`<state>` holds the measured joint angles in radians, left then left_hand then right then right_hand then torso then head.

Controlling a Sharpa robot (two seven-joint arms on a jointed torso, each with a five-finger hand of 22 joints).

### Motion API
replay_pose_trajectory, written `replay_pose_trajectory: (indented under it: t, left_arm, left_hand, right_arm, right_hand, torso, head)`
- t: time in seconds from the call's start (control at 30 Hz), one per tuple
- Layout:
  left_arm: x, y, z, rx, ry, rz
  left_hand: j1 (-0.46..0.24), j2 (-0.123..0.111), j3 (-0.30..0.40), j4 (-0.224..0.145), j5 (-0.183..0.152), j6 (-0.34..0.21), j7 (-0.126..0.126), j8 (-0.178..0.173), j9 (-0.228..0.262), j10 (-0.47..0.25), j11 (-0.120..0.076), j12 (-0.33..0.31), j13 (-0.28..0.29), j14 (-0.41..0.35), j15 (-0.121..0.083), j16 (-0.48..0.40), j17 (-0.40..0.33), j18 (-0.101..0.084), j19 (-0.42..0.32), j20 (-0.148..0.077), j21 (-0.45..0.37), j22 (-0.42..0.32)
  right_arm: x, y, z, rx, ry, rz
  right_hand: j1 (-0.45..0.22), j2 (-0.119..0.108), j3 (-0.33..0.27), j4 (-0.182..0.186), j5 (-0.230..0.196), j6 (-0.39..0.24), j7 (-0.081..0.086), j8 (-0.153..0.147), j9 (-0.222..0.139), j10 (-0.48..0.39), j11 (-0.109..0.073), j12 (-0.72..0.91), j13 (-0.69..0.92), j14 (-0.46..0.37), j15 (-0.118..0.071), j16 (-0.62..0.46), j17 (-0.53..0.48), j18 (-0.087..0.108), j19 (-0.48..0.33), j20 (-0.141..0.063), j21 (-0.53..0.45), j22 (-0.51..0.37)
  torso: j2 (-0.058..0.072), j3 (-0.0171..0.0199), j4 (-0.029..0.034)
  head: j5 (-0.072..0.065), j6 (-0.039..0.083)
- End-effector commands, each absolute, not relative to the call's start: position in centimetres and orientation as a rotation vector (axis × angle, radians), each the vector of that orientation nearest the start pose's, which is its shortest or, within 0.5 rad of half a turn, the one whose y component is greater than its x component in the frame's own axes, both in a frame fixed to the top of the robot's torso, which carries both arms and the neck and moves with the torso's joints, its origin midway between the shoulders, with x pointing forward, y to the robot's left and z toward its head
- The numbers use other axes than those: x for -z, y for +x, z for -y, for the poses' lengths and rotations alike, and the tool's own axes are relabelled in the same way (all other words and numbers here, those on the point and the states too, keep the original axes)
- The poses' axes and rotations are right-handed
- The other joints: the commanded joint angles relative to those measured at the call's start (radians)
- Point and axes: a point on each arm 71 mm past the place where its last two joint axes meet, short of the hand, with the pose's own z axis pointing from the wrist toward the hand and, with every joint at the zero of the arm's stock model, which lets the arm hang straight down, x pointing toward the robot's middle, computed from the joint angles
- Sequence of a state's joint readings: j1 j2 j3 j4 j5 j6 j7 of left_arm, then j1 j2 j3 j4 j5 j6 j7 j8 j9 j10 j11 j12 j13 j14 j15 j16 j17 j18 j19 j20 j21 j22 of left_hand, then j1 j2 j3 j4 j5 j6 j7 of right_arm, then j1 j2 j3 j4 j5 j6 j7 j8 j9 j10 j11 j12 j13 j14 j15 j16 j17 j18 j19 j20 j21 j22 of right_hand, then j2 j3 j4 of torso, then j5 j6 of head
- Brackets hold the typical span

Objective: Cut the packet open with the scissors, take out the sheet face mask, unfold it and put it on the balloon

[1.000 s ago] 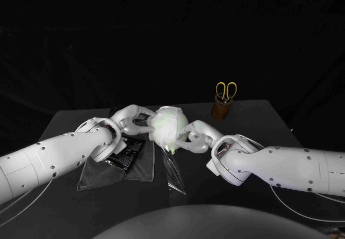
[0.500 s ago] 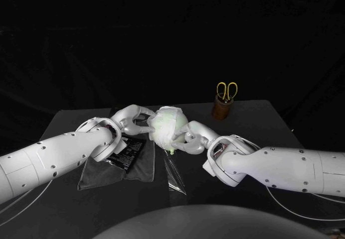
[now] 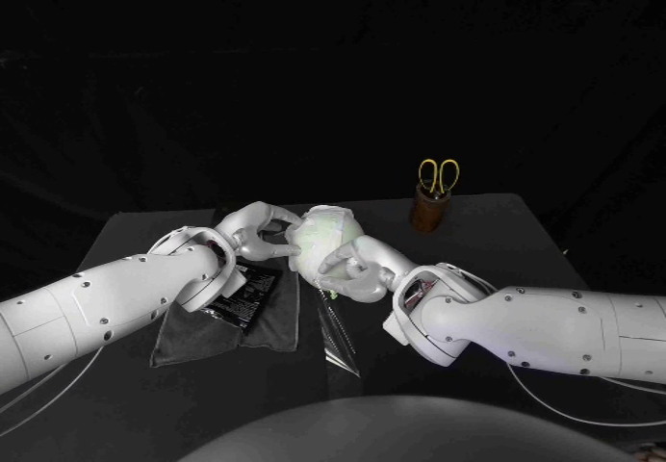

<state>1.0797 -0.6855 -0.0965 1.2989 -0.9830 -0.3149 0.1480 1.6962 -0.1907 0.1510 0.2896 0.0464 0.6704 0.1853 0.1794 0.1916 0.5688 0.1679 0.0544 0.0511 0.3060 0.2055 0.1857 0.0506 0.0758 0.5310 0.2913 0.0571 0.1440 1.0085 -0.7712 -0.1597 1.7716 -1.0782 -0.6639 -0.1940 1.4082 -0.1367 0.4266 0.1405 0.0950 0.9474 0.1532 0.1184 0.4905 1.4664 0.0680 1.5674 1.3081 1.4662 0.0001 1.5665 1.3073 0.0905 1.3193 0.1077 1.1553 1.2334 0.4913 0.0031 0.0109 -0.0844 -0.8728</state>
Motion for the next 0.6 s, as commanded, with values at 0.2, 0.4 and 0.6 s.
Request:
replay_pose_trajectory:
  t: [0.2, 0.4, 0.6]
  left_arm:
    - [27.4, 48.5, -17.9, 1.002, -0.236, -1.843]
    - [27.4, 48.5, -17.9, 1.003, -0.242, -1.845]
    - [27.5, 48.5, -18.0, 1.004, -0.248, -1.847]
  left_hand:
    - [0.0, 0.008, 0.006, 0.0, 0.002, 0.007, 0.018, 0.003, 0.001, 0.006, 0.002, -0.003, 0.001, 0.008, 0.003, 0.0, 0.002, -0.014, 0.007, 0.002, 0.006, -0.001]
    - [0.0, 0.008, 0.006, 0.0, 0.002, 0.007, 0.018, 0.003, 0.001, 0.006, 0.002, -0.003, 0.001, 0.008, 0.003, 0.0, 0.002, -0.014, 0.007, 0.002, 0.006, -0.001]
    - [0.0, 0.008, 0.006, 0.0, 0.002, 0.007, 0.018, 0.003, 0.001, 0.006, 0.002, -0.003, 0.001, 0.008, 0.003, 0.0, 0.002, -0.014, 0.007, 0.002, 0.006, -0.001]
  right_arm:
    - [26.3, 36.8, 11.2, -1.094, 0.365, -1.767]
    - [26.0, 36.5, 11.9, -1.128, 0.361, -1.758]
    - [26.2, 36.6, 13.5, -1.068, 0.38, -1.779]
  right_hand:
    - [0.009, 0.007, 0.025, -0.016, -0.003, 0.012, 0.0, -0.011, -0.013, 0.104, 0.0, 0.003, 0.263, 0.105, 0.0, 0.004, 0.264, 0.01, -0.002, -0.005, 0.006, 0.006]
    - [0.009, 0.013, 0.044, -0.039, -0.004, 0.057, -0.01, 0.003, -0.018, 0.104, -0.007, 0.003, 0.263, 0.105, -0.004, 0.004, 0.264, 0.01, -0.004, -0.008, 0.006, 0.009]
    - [-0.025, 0.003, 0.034, -0.041, -0.01, 0.101, -0.03, 0.022, -0.019, 0.104, -0.024, 0.003, 0.263, 0.105, -0.018, 0.004, 0.264, 0.01, -0.001, -0.015, 0.009, 0.015]
  torso:
    - [0.0, 0.0006, 0.0]
    - [-0.001, -0.001, 0.0006]
    - [-0.001, -0.0018, -0.0005]
  head:
    - [-0.002, 0.0]
    - [-0.002, 0.0]
    - [0.004, 0.0]
